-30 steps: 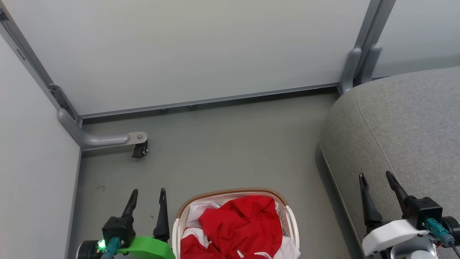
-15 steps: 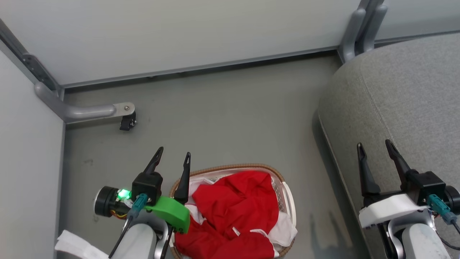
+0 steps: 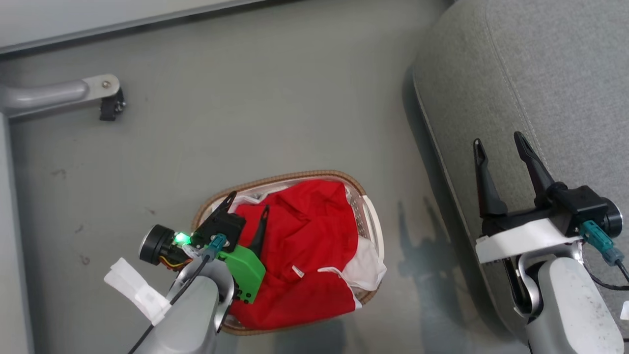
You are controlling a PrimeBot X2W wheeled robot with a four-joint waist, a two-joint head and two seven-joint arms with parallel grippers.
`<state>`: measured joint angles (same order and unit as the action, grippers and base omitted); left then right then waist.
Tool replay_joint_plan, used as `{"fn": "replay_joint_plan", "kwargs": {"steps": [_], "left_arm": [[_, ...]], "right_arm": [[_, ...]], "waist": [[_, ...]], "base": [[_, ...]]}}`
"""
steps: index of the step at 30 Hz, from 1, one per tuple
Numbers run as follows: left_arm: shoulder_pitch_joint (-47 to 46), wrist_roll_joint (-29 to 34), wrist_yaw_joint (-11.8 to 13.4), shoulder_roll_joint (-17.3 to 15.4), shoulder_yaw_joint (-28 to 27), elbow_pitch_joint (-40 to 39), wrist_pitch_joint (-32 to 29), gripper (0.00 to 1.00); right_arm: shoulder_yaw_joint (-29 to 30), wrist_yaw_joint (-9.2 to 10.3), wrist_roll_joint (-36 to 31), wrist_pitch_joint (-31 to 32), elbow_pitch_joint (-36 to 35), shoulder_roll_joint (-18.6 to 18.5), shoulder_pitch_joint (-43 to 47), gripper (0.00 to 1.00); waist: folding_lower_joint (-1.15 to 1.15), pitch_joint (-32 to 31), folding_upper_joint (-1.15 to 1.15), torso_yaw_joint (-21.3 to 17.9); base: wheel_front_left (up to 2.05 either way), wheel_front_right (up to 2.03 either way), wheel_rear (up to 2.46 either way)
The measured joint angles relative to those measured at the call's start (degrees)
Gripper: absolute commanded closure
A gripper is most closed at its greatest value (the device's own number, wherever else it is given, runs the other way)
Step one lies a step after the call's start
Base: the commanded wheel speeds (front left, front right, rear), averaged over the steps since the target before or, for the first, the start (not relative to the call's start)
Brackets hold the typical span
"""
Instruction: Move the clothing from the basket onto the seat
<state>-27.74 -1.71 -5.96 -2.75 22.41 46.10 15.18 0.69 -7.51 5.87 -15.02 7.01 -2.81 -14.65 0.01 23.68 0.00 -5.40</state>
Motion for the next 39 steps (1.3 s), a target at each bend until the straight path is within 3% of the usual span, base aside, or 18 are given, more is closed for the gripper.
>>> {"fn": "replay_joint_plan", "kwargs": {"steps": [11, 26, 28, 29, 30, 31, 39], "left_arm": [[-8.44, 3.25, -0.54, -1.7, 4.0, 16.88, -0.56, 0.0], [-13.79, 1.67, 0.93, -4.15, 3.52, 25.76, -1.81, 0.0], [-13.79, 1.36, 0.93, -4.52, 3.48, 26.3, -2.54, 0.55], [-13.79, 1.32, 0.94, -4.63, 3.52, 26.38, -2.64, 0.64], [-13.79, 1.32, 0.94, -4.85, 3.59, 26.52, -3.02, 0.87], [-13.79, 1.26, 0.94, -4.97, 3.63, 26.62, -3.08, 1.0], [-13.68, 0.07, 0.62, -4.28, 4.11, 27.02, -2.54, 1.0]], "right_arm": [[-3.5, 0.0, 5.11, -0.05, -1.68, -0.03, -4.67, 0.0], [-8.2, 0.0, 9.42, -0.05, -3.01, -0.02, -5.81, 0.0], [-8.55, 0.0, 9.75, -0.05, -3.07, -0.02, -5.83, 0.0], [-8.6, 0.0, 9.76, -0.05, -3.08, -0.02, -5.83, 0.0], [-8.75, 0.0, 9.87, -0.05, -3.09, -0.02, -5.83, 0.0], [-8.81, 0.0, 9.93, -0.05, -3.08, -0.01, -5.83, 0.0], [-8.71, 0.0, 9.83, -0.05, -2.13, 0.0, -5.5, 0.0]], "waist": [[0.0, 10.29, 0.0, -6.01], [0.0, 19.85, 0.0, -13.8], [0.0, 20.58, 0.0, -14.66], [0.0, 20.76, 0.0, -14.89], [0.0, 21.08, 0.0, -15.34], [0.0, 21.29, 0.0, -15.66], [0.0, 19.94, 0.0, -16.06]], "base": [[0.0, 0.0, 0.0], [0.0, 0.0, 0.0], [0.0, 0.0, 0.0], [0.0, 0.0, 0.0], [0.0, 0.0, 0.0], [0.0, 0.0, 0.0], [0.0, 0.0, 0.0]]}}
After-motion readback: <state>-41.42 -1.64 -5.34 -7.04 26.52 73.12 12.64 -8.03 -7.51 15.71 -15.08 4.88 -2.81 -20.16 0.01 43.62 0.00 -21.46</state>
